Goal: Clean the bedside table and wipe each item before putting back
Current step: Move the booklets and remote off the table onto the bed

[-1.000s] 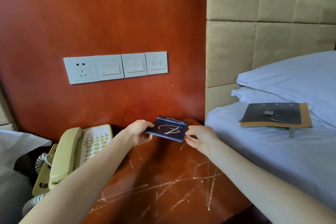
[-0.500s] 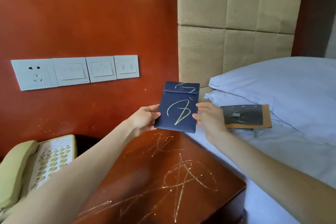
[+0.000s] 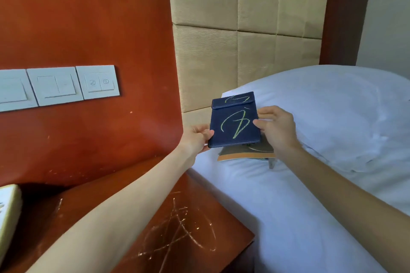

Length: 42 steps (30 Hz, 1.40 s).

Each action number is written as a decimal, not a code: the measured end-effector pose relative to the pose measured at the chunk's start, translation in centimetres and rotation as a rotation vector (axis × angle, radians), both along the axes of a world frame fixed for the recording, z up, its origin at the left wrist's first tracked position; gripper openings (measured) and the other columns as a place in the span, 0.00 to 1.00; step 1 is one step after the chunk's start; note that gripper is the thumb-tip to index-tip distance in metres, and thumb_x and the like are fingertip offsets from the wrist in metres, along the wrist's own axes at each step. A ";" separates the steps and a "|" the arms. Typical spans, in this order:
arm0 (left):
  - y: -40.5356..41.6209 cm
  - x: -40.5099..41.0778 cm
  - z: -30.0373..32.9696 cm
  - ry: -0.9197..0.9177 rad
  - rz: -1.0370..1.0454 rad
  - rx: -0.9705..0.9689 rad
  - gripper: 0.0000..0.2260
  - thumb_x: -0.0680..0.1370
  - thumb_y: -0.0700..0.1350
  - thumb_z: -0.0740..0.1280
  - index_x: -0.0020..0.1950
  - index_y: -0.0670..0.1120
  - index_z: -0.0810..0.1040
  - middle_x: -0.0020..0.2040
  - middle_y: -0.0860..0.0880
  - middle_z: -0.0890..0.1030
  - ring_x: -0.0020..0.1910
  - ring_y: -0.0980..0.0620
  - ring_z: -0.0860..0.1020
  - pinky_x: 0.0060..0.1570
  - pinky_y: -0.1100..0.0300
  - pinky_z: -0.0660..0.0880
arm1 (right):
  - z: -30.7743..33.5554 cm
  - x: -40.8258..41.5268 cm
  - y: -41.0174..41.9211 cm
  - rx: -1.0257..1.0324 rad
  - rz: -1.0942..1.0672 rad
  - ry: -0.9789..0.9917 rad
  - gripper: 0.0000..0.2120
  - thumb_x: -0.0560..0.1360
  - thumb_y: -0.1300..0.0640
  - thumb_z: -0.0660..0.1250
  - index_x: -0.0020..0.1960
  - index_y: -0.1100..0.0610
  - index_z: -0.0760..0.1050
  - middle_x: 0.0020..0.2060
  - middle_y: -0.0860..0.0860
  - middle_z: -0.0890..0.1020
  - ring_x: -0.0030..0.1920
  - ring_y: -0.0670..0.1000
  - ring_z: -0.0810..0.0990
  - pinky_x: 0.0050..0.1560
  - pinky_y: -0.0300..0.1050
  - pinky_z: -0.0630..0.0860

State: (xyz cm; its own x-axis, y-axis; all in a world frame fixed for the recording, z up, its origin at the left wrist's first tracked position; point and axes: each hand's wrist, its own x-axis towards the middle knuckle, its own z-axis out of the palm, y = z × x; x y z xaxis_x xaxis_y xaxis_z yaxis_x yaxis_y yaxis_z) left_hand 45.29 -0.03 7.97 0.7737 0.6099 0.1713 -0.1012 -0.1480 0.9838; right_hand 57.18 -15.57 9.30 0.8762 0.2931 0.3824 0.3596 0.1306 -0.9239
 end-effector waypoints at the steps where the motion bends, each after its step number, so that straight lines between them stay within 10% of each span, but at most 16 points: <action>1: -0.3 0.9 -0.3 0.023 0.000 0.005 0.09 0.81 0.37 0.61 0.53 0.46 0.80 0.43 0.51 0.81 0.37 0.58 0.78 0.31 0.70 0.74 | -0.1 0.8 -0.6 -0.006 0.003 0.010 0.12 0.68 0.65 0.72 0.41 0.47 0.77 0.46 0.51 0.83 0.50 0.55 0.82 0.57 0.56 0.77; 12: -2.2 6.8 -4.0 0.186 0.118 0.165 0.11 0.79 0.41 0.63 0.38 0.48 0.80 0.36 0.50 0.79 0.37 0.51 0.74 0.41 0.60 0.71 | -1.8 6.7 -3.8 -0.217 0.049 0.124 0.11 0.66 0.69 0.71 0.43 0.55 0.78 0.46 0.57 0.81 0.51 0.58 0.80 0.58 0.53 0.76; 23: -4.0 6.8 -3.8 0.232 0.174 0.456 0.13 0.80 0.40 0.56 0.52 0.38 0.80 0.48 0.42 0.80 0.46 0.47 0.73 0.45 0.59 0.68 | -2.0 5.7 -4.6 -0.301 -0.138 -0.150 0.09 0.68 0.69 0.66 0.39 0.56 0.80 0.34 0.52 0.80 0.37 0.52 0.77 0.38 0.33 0.74; 32: -3.6 3.4 -3.1 0.191 0.268 0.525 0.15 0.80 0.40 0.57 0.63 0.43 0.76 0.58 0.45 0.79 0.54 0.47 0.76 0.55 0.56 0.73 | -1.4 2.7 -4.4 -0.284 -0.085 -0.254 0.11 0.73 0.67 0.61 0.45 0.58 0.80 0.41 0.54 0.83 0.43 0.53 0.80 0.44 0.41 0.75; 42: -3.1 -7.4 -3.4 0.108 0.380 0.512 0.14 0.80 0.38 0.56 0.43 0.48 0.81 0.33 0.53 0.82 0.33 0.58 0.79 0.32 0.72 0.72 | -1.5 -5.2 0.7 -0.111 0.321 -0.107 0.10 0.71 0.69 0.64 0.43 0.56 0.78 0.29 0.45 0.82 0.32 0.42 0.79 0.37 0.36 0.76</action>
